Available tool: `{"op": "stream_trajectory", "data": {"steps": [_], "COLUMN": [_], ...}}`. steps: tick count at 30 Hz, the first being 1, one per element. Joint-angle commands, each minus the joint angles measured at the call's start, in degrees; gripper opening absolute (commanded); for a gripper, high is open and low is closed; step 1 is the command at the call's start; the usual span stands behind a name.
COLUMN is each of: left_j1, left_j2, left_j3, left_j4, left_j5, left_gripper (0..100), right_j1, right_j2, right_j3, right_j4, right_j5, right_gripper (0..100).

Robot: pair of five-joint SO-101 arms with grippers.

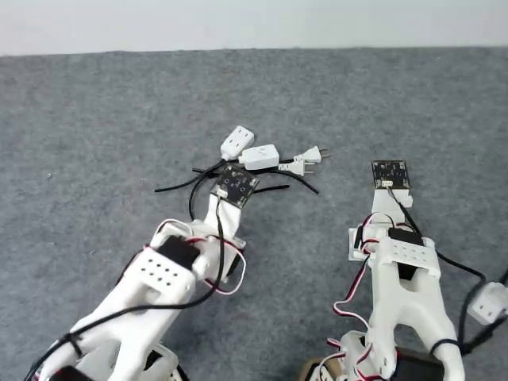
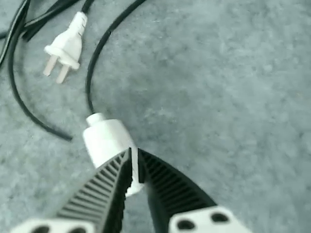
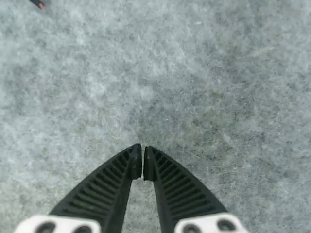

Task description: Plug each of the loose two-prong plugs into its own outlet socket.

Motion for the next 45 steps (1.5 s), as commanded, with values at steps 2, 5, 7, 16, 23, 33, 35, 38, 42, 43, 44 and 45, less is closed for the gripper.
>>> {"op": "stream_trajectory", "data": {"steps": [2, 5, 7, 16, 23, 33, 35, 38, 42, 43, 44, 45], "left_j1": [-3.3, -4.7, -5.5, -7.0, -8.2, -8.3, -8.3, -8.3, -11.1, -12.1, -12.9, -13.5], "left_j2": [3.6, 5.9, 6.9, 8.5, 9.1, 8.4, 8.4, 8.4, 8.4, 8.4, 8.4, 8.4], "left_j3": [-0.1, -0.2, -0.2, 0.9, 1.0, -1.8, -3.3, -5.3, -9.8, -10.8, -11.6, -12.0], "left_j4": [-2.6, -2.7, -2.7, -4.0, -2.5, -1.5, -1.4, 0.2, 4.0, 4.7, 5.1, 5.3], "left_j5": [-0.9, -0.9, -1.0, -1.0, -0.9, -0.7, -0.6, -0.5, -0.5, -0.7, -0.7, -0.8], "left_gripper": [1, 1, 1, 1, 1, 2, 2, 2, 2, 2, 2, 2], "right_j1": [-0.6, -0.6, -0.6, -0.6, -0.6, -0.6, -0.6, -0.7, -0.7, -0.7, -0.7, -0.7], "right_j2": [0.1, 0.1, 0.1, 0.1, 0.1, 0.1, 0.1, 0.1, 0.1, 0.1, 0.1, 0.1], "right_j3": [-3.3, -3.3, -3.3, -3.3, -3.3, -3.3, -3.3, -3.3, -3.2, -3.2, -3.2, -3.2], "right_j4": [0.1, 0.1, 0.1, 0.2, 0.3, 0.1, 0.1, 0.0, 0.0, 0.0, 0.0, 0.0], "right_j5": [0.7, 0.7, 0.7, 0.7, 0.7, 0.7, 0.5, 0.3, 0.3, 0.3, 0.3, 0.3], "right_gripper": [0.9, 0.9, 0.9, 0.9, 0.9, 0.9, 0.9, 0.9, 0.9, 0.9, 0.9, 0.9]}}
